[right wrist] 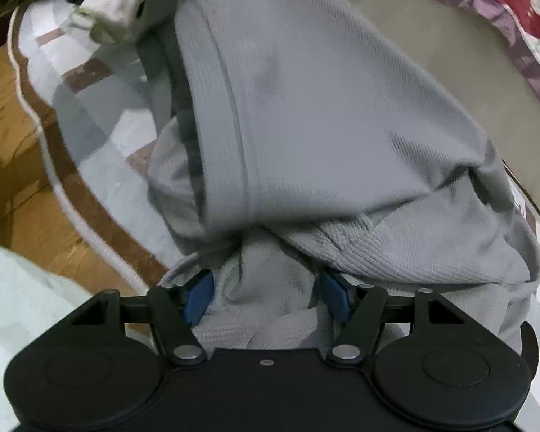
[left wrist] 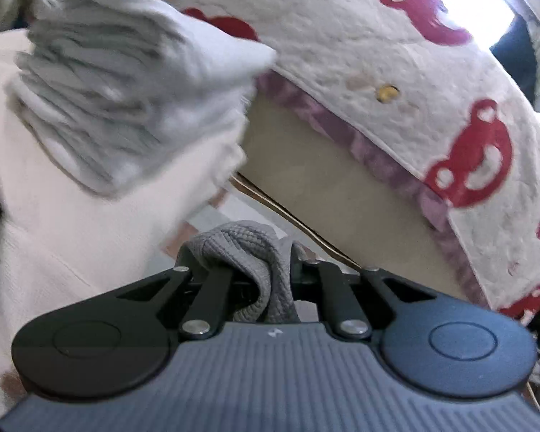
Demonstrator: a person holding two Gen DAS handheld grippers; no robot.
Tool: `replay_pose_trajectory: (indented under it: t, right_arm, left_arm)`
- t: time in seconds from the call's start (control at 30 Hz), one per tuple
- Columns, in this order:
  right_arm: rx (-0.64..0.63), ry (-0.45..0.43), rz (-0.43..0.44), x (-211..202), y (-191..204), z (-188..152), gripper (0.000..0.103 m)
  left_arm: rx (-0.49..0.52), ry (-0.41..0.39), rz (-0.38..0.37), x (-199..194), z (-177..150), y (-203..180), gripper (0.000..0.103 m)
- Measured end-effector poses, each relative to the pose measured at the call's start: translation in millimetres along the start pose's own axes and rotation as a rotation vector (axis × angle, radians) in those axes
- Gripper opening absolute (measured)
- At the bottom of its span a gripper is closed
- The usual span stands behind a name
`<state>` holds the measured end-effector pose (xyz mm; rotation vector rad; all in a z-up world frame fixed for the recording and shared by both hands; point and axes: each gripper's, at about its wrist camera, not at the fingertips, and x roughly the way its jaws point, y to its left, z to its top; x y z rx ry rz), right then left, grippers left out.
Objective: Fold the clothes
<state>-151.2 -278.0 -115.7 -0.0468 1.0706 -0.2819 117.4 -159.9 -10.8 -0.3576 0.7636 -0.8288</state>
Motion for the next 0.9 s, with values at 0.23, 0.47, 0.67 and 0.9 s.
replay_pose_trajectory:
  t: [0.23, 0.47, 0.67, 0.9]
  right_arm:
    - [0.048, -0.031, 0.036, -3.6, 0.4, -2.1, 0.071]
    - [-0.004, -0.115, 0.084, -17.0, 13.1, 10.8, 0.071]
    - [0.048, -0.041, 0.077, 2.9, 21.7, 41.3, 0.044]
    - [0.283, -0.206, -0.042, -67.3, -46.0, 38.4, 0.013]
  left_arm:
    - [0.043, 0.103, 0.104, 18.6, -6.2, 2.8, 0.008]
    - [0.011, 0.134, 0.089, 21.2, -4.3, 9.8, 0.008]
    - [-0.031, 0.148, 0.06, 16.9, -2.6, 21.1, 0.009]
    - [0.081, 0.117, 0.015, 9.2, -4.6, 6.4, 0.009]
